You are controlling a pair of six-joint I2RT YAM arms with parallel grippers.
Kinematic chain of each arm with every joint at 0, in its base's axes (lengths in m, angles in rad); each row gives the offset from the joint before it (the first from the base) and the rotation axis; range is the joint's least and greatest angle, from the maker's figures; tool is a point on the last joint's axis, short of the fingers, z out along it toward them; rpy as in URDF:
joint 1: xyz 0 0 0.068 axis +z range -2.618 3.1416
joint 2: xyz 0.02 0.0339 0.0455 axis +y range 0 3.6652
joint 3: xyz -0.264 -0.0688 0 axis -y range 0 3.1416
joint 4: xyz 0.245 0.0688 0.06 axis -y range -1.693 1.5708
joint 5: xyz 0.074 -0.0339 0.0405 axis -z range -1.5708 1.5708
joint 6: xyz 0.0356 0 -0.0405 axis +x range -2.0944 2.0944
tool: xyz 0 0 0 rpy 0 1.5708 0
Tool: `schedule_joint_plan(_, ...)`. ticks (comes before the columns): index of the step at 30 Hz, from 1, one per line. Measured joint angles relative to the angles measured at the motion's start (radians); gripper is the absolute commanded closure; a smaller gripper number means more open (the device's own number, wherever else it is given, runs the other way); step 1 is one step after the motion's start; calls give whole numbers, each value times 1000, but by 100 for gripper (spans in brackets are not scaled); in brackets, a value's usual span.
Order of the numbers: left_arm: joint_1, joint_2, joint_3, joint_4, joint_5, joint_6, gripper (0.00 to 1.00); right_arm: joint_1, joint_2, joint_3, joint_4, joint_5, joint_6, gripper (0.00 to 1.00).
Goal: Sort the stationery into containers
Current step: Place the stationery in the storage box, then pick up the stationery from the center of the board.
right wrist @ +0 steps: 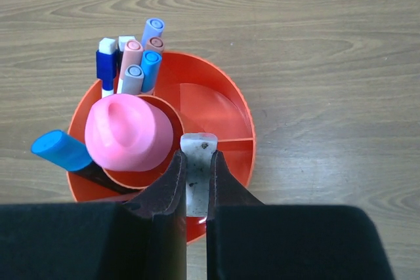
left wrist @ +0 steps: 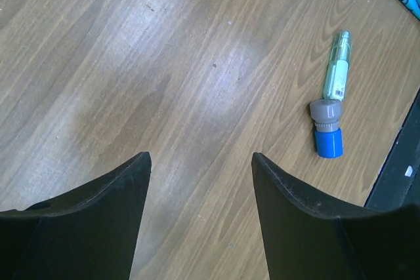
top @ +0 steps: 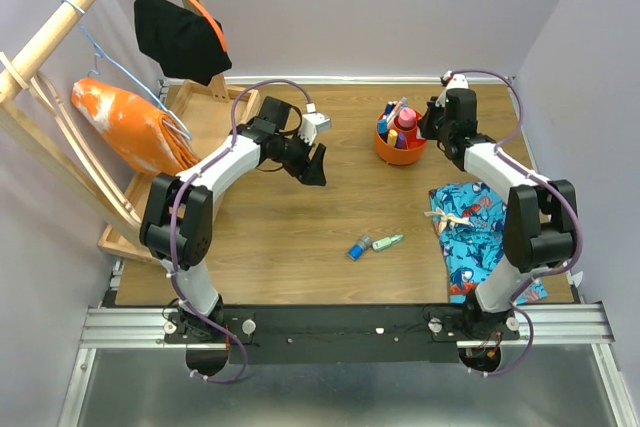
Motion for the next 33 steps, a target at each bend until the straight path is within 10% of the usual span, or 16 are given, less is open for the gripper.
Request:
schedule_joint_plan(6, 0, 28, 25, 2, 1, -5, 28, 0, 39, 24, 5, -8, 32, 52)
schedule_joint_plan(24, -16, 28, 1, -2, 1, -21, 28, -5, -222, 12, -214, -148, 46, 50)
schedule_joint_plan(33, -52, -28, -80, -14, -69, -22, 27, 82, -335, -67, -575, -594, -488, 49)
